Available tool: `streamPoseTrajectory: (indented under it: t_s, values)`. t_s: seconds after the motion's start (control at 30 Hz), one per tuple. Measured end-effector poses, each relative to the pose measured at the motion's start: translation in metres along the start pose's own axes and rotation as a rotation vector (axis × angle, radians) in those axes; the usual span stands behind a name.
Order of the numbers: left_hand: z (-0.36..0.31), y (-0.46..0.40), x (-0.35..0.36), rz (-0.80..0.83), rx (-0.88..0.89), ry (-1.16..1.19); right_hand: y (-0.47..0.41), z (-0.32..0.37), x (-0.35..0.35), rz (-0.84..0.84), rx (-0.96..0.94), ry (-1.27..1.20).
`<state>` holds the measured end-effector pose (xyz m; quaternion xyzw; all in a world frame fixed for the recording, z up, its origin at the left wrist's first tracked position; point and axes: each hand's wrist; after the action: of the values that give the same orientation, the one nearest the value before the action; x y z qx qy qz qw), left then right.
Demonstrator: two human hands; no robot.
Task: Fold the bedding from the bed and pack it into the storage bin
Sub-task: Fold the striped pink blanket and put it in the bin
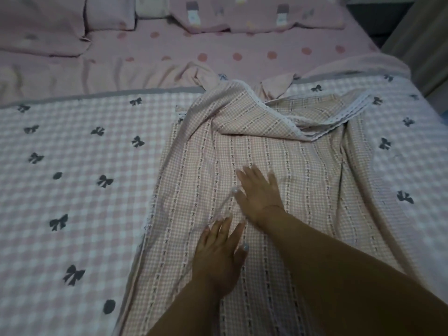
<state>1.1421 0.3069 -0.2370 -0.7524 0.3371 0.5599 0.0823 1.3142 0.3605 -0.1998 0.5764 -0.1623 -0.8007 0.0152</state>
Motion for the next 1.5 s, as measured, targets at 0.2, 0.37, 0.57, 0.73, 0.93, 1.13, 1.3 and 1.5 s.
streamPoseTrajectory:
  t_s: [0.2, 0.37, 0.57, 0.73, 0.93, 1.13, 1.3, 1.5]
  values:
    - [0.007, -0.006, 0.006, -0.077, 0.06, -0.002, 0.001, -0.018, 0.017, 0.031, -0.003, 0.048]
    - [0.014, -0.02, -0.003, -0.136, 0.16, 0.168, -0.006, -0.026, 0.02, 0.07, -0.01, -0.031]
    - [0.01, -0.088, -0.063, -0.386, 0.172, 0.39, -0.011, -0.029, 0.03, -0.045, -0.038, 0.019]
    - [0.019, -0.158, -0.119, -0.262, 0.114, 0.099, -0.02, -0.031, 0.031, -0.078, -0.043, 0.043]
    - [0.044, -0.216, -0.154, -0.418, -0.111, -0.079, -0.04, -0.033, 0.028, -0.111, -0.054, 0.038]
    - [0.045, -0.25, -0.181, -0.229, -0.447, 0.054, -0.052, -0.037, 0.03, -0.157, -0.014, 0.104]
    - [0.041, -0.266, -0.191, -0.25, -0.356, 0.167, -0.058, -0.038, 0.027, -0.173, -0.014, 0.125]
    - [0.091, -0.264, -0.201, -0.592, -0.626, 0.464, -0.064, -0.04, 0.026, -0.193, -0.027, 0.127]
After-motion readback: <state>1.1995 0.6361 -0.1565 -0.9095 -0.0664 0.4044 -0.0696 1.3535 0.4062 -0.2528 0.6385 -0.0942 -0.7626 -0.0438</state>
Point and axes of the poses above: each hand's wrist, its own y-axis away from the middle knuckle, its own x-axis out of the palm, z = x × y, and after that the axes turned 2 degrees about y, right-handed
